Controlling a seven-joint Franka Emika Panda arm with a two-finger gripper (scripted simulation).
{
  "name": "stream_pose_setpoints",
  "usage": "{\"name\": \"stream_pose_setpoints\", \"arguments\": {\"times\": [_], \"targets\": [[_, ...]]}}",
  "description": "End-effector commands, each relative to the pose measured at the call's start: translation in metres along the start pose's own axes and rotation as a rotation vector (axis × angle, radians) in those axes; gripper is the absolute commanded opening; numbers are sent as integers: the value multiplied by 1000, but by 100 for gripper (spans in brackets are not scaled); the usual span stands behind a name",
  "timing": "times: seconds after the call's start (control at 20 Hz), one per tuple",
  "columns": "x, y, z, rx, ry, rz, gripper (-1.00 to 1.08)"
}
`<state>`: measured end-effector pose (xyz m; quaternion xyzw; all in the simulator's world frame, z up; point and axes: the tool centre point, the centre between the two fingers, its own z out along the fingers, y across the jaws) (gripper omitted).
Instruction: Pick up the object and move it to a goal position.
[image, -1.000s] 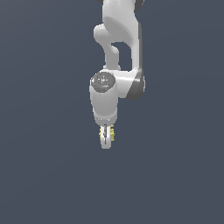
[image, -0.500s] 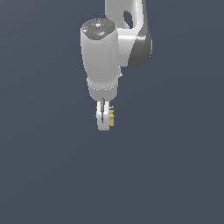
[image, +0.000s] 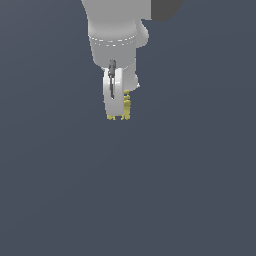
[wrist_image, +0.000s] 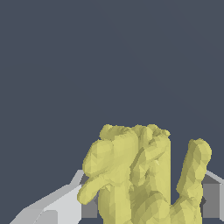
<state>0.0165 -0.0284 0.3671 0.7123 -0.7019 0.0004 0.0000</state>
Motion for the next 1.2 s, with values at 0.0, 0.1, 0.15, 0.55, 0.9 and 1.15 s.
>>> {"name": "stream_pose_setpoints", "arguments": {"times": [0.0, 0.1, 0.15, 0.55, 0.9, 1.15], "targets": [[0, 3, -28, -1, 1, 0, -100], [0, 4, -49, -1, 1, -1, -100], [0, 5, -59, -1, 1, -1, -100], [-1, 7, -114, -1, 0, -4, -100], [-1, 7, -135, -1, 0, -5, -100], [-1, 7, -139, -1, 0, -5, -100]]}}
